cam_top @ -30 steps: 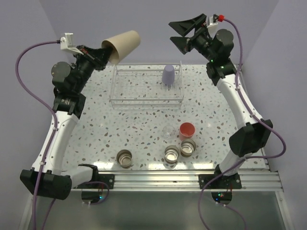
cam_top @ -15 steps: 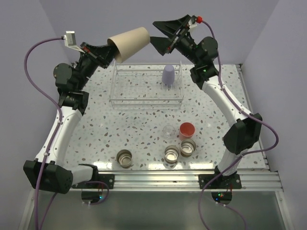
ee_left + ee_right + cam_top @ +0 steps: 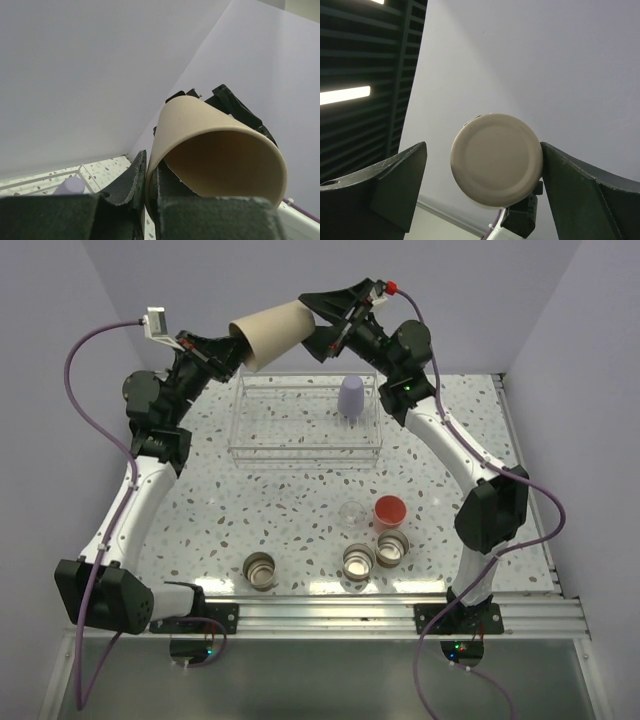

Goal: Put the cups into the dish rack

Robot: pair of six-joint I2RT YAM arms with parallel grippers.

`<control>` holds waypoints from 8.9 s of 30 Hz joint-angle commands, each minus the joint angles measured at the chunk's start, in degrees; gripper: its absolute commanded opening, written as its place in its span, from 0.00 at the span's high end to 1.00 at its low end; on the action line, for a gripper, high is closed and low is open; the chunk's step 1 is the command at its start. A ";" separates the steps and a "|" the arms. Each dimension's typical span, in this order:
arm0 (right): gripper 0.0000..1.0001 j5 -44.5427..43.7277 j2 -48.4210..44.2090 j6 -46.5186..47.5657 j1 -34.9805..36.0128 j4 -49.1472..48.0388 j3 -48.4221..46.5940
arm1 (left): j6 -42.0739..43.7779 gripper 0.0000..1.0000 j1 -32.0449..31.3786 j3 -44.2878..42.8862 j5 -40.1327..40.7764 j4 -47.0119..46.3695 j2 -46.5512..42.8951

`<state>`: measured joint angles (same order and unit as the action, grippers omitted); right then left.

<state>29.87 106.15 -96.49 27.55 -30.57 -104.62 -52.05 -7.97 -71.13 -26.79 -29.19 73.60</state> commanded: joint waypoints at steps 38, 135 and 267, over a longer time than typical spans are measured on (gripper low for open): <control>1.00 5.29 0.20 11.39 -4.52 6.29 -2.34 | 20.40 0.00 -0.12 3.98 8.14 28.11 -8.37; 0.02 -42.88 -29.24 79.09 0.93 52.09 22.53 | 28.50 0.04 -14.97 11.63 27.15 81.22 -8.82; 0.92 -29.41 10.12 72.66 6.37 58.24 -26.33 | 11.16 0.00 -0.12 19.54 8.94 39.01 -23.13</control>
<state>11.40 113.34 -33.58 33.85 21.39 -127.07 -51.16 -8.51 -52.38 -22.68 -5.32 54.65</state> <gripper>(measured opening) 0.714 0.997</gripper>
